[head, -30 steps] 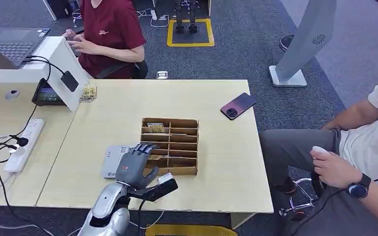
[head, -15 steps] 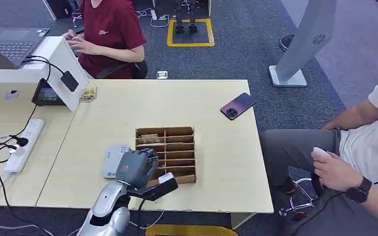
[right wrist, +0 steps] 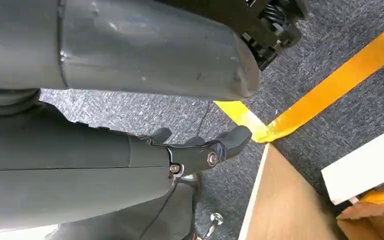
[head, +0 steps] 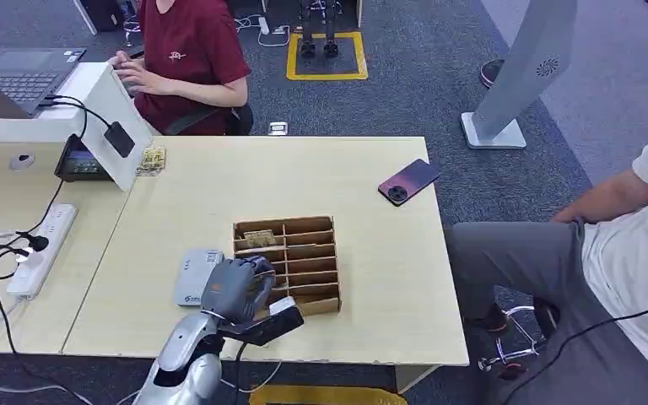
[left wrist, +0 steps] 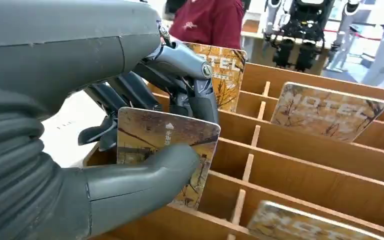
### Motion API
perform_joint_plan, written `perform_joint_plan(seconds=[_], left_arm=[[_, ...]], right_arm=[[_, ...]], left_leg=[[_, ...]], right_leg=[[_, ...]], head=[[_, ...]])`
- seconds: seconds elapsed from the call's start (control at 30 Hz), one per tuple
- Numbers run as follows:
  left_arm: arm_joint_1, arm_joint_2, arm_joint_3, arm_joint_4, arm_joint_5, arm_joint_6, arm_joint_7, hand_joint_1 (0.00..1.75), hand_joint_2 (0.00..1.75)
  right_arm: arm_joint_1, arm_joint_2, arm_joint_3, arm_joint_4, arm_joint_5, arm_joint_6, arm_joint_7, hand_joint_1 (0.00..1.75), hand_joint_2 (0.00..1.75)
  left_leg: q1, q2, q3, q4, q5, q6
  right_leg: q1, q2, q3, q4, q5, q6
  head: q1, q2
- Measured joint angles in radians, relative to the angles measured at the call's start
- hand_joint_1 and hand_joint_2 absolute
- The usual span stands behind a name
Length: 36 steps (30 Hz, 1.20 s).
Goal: Pass the card to the sensor for recognition and then transmit it.
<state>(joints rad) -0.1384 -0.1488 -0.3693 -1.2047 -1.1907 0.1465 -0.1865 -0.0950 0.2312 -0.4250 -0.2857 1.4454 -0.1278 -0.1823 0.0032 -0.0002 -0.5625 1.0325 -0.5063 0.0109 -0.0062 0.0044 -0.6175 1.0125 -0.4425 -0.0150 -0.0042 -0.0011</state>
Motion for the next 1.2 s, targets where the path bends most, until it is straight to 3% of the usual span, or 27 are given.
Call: perform_joint_plan(seconds=[0.1, 0.17, 0.23, 0.33, 0.43, 0.57, 0.67, 0.87, 0.97, 1.07, 1.2], left_arm=[[-0.005, 0.011, 0.0, -0.001, 0.087, -0.021, -0.038, 1.75, 1.75], [-0.01, 0.033, 0.001, -0.038, 0.274, -0.112, -0.107, 1.75, 1.75], [-0.043, 0.094, 0.001, -0.116, 0.463, -0.206, -0.14, 1.75, 1.75], [-0.173, 0.195, 0.014, -0.233, 0.692, -0.327, -0.122, 1.75, 1.75], [-0.317, 0.275, 0.049, -0.311, 0.79, -0.383, -0.079, 1.75, 1.75], [-0.389, 0.327, 0.057, -0.359, 0.795, -0.38, -0.061, 1.75, 1.75], [-0.45, 0.359, 0.067, -0.367, 0.832, -0.379, -0.015, 1.75, 1.75], [-0.492, 0.376, 0.111, -0.367, 0.92, -0.385, 0.031, 1.75, 1.75], [-0.492, 0.375, 0.121, -0.363, 0.818, -0.339, 0.065, 1.75, 1.75], [-0.487, 0.332, 0.125, -0.312, 0.619, -0.279, 0.122, 1.75, 1.75], [-0.471, 0.273, 0.136, -0.235, 0.557, -0.252, 0.128, 1.75, 1.75]], right_arm=[[-0.001, 0.0, 0.0, 0.0, -0.003, 0.0, -0.002, 0.0, 0.0], [-0.001, -0.001, 0.002, 0.0, -0.005, 0.0, -0.007, 0.0, 0.0], [-0.001, -0.003, 0.003, 0.001, -0.01, -0.001, -0.015, 0.0, 0.0], [-0.001, -0.008, 0.004, 0.002, -0.018, -0.004, -0.02, 0.0, 0.0], [-0.002, -0.012, 0.005, 0.003, -0.024, -0.004, -0.02, 0.0, 0.0], [-0.002, -0.013, 0.006, 0.003, -0.027, -0.004, -0.02, 0.0, 0.0], [-0.003, -0.014, 0.011, 0.003, -0.035, -0.003, -0.02, 0.0, 0.0], [-0.003, -0.016, 0.02, 0.003, -0.044, -0.001, -0.019, 0.0, 0.0], [-0.003, -0.016, 0.027, 0.003, -0.045, -0.001, -0.019, 0.0, 0.0], [-0.004, -0.016, 0.032, 0.003, -0.045, 0.003, -0.018, 0.0, 0.0], [-0.004, -0.016, 0.04, 0.003, -0.045, 0.003, -0.019, 0.0, 0.0]], left_leg=[[0.0, 0.0, 0.0, 0.0, 0.0, 0.0], [0.0, 0.0, 0.0, 0.0, 0.0, 0.0], [0.001, 0.0, -0.001, 0.0, 0.002, -0.001], [0.002, -0.002, -0.002, 0.0, 0.004, -0.003], [0.002, -0.004, -0.002, 0.0, 0.005, -0.004], [0.002, -0.003, -0.002, 0.0, 0.005, -0.004], [0.002, -0.004, -0.002, 0.0, 0.005, -0.004], [0.002, -0.003, -0.002, 0.0, 0.005, -0.004], [0.002, -0.003, -0.002, 0.0, 0.005, -0.004], [0.002, -0.005, -0.003, 0.0, 0.005, -0.004], [0.002, -0.004, -0.003, 0.0, 0.005, -0.004]], right_leg=[[0.0, 0.0, 0.0, 0.0, 0.0, 0.0], [0.0, 0.0, 0.0, 0.0, 0.0, 0.0], [0.001, 0.0, -0.001, 0.001, 0.001, -0.001], [0.001, -0.002, -0.002, 0.001, 0.001, -0.002], [0.002, -0.003, -0.002, 0.002, 0.002, -0.003], [0.002, -0.002, -0.002, 0.002, 0.002, -0.003], [0.002, -0.002, -0.002, 0.002, 0.002, -0.003], [0.002, -0.002, -0.002, 0.002, 0.002, -0.003], [0.002, -0.002, -0.003, 0.001, 0.002, -0.003], [0.002, -0.003, -0.002, 0.001, 0.002, -0.003], [0.001, -0.002, -0.003, 0.001, 0.003, -0.003]], head=[[0.0, 0.0], [0.0, 0.0], [0.0, 0.0], [0.0, 0.0], [0.0, 0.0], [0.0, 0.0], [0.0, 0.0], [0.0, 0.0], [0.0, 0.0], [0.0, 0.0], [0.0, 0.0]])
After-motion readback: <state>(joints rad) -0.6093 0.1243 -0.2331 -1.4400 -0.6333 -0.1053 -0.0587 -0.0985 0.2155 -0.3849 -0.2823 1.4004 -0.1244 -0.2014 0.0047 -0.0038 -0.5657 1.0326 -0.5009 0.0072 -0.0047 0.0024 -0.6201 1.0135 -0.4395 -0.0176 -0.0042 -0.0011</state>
